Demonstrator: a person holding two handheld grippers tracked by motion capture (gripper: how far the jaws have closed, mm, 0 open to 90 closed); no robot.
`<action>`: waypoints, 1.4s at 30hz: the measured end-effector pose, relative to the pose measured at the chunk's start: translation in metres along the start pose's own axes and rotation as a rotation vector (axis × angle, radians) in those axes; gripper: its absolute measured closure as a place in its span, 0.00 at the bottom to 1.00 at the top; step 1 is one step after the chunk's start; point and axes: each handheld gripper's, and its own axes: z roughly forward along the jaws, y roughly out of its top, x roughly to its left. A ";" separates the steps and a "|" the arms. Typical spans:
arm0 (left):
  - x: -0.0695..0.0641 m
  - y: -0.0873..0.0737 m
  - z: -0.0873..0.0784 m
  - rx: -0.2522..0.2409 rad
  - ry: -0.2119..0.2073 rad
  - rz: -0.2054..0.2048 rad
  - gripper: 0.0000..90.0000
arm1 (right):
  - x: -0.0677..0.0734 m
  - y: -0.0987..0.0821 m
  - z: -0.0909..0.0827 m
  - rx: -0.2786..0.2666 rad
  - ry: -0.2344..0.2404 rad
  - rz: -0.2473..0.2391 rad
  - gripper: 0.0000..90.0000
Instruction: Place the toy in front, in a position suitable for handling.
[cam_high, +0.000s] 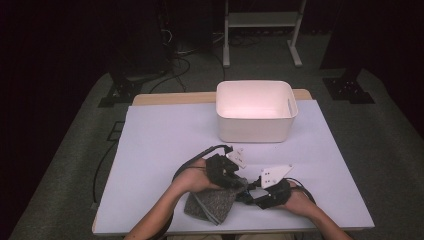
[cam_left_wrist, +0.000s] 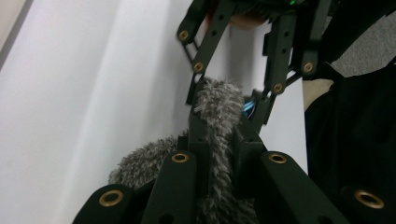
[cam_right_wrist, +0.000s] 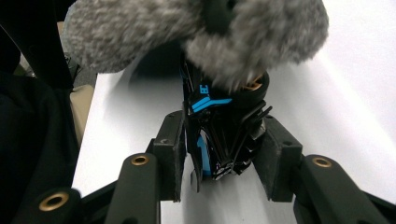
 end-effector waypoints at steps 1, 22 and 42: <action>0.000 -0.002 -0.001 -0.006 -0.003 -0.002 0.90 | 0.000 0.000 0.000 0.000 0.000 -0.001 0.62; -0.006 -0.009 -0.005 0.001 0.005 0.011 0.90 | 0.000 -0.001 0.001 -0.001 -0.004 -0.003 0.62; 0.003 -0.070 -0.050 -0.025 0.065 -0.113 0.90 | 0.000 0.000 0.001 0.003 -0.003 -0.005 0.62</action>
